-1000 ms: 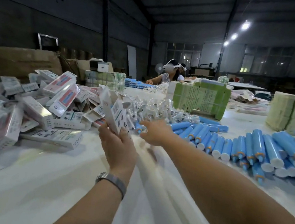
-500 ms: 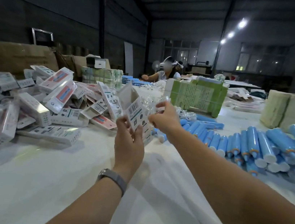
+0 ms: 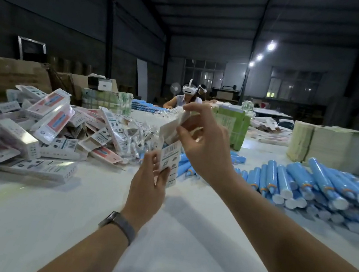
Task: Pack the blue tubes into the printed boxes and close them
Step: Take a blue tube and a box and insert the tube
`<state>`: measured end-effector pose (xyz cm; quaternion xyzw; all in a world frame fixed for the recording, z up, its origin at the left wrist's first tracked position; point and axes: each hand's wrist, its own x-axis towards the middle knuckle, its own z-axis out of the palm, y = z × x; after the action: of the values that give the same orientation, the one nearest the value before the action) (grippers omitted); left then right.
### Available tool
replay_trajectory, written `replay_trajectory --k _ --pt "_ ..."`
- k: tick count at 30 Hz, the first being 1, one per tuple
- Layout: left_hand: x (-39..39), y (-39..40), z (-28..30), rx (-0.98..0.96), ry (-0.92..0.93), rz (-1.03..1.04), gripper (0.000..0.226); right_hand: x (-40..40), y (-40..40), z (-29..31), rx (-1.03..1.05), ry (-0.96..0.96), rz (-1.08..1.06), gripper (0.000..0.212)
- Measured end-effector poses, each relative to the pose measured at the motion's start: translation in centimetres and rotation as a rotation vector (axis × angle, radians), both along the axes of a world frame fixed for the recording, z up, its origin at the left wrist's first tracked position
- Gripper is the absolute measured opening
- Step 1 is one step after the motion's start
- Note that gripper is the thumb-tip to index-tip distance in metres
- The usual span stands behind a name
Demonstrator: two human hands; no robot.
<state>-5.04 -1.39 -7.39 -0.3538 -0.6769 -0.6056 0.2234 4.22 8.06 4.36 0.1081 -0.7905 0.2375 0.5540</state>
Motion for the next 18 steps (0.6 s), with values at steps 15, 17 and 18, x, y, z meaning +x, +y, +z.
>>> replay_trajectory --k 15,17,18 --pt "-0.1 0.0 0.0 -0.004 0.017 -0.035 0.027 -0.1 1.8 -2.3 -0.003 -0.091 -0.009 0.039" --pt "0.3 -0.1 0.1 0.006 0.000 -0.090 0.023 -0.2 1.9 -2.6 -0.133 -0.206 0.070 0.054" --pt "0.6 -0.1 0.1 0.010 -0.002 -0.122 0.021 -0.3 1.9 -2.7 -0.215 -0.290 0.149 0.058"
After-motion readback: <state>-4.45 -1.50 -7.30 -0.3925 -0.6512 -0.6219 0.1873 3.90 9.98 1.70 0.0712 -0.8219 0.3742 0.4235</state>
